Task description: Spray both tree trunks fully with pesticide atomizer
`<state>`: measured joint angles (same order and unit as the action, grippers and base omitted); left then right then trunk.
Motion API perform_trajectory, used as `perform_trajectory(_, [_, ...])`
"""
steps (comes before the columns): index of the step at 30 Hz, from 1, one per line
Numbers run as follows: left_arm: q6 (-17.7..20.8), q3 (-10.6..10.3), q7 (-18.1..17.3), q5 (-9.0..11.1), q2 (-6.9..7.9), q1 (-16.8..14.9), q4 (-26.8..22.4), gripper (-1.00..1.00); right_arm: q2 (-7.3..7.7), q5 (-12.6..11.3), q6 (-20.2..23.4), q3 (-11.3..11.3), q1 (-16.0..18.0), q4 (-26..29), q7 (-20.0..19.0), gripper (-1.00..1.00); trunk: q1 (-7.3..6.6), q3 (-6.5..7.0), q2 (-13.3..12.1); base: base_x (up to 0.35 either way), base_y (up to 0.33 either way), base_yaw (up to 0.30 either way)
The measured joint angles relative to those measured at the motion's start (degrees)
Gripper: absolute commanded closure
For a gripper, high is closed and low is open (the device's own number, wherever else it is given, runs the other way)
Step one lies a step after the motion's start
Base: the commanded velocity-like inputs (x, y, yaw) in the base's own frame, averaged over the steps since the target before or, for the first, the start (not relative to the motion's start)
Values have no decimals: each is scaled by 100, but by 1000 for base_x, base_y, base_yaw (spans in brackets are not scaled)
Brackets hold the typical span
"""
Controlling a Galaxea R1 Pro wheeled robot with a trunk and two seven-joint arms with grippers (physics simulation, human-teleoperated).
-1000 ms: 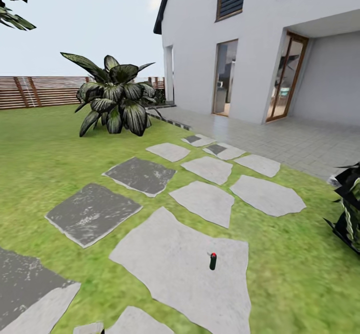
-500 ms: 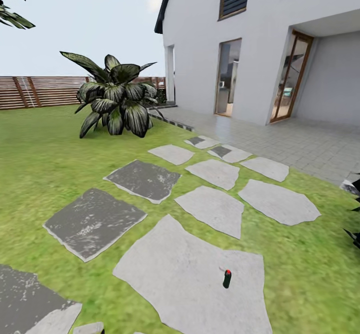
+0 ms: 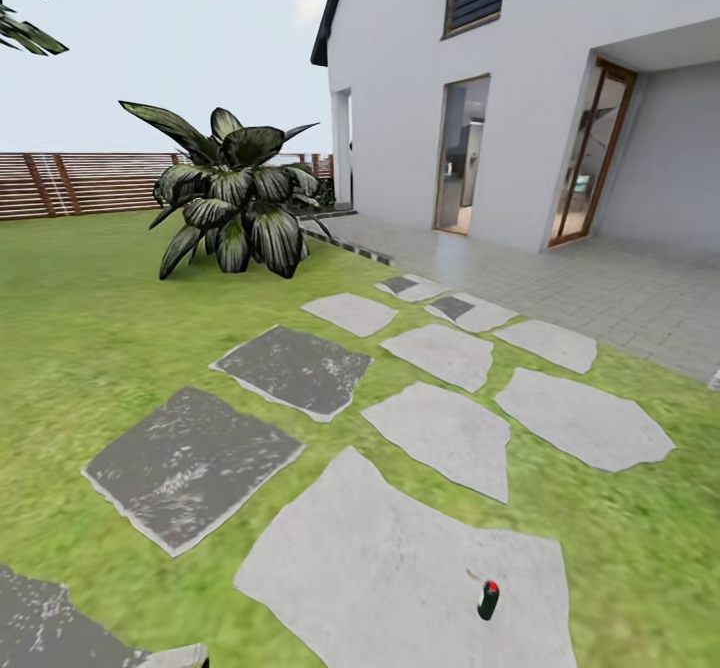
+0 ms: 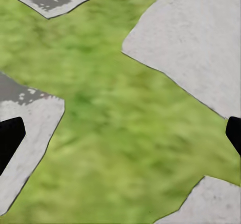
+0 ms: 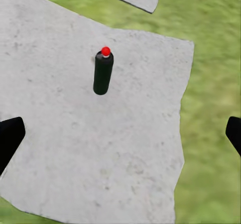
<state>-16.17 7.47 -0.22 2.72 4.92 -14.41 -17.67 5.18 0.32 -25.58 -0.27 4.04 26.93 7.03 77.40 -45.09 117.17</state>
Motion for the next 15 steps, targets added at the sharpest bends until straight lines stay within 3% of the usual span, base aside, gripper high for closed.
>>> perform_trajectory(15, [0, 0, -1, 0, 0, 0, 0, -100, -6, 3, -2, 0, 0, -3, 0, -100, 0, 0, 0, 290, 189, 0])
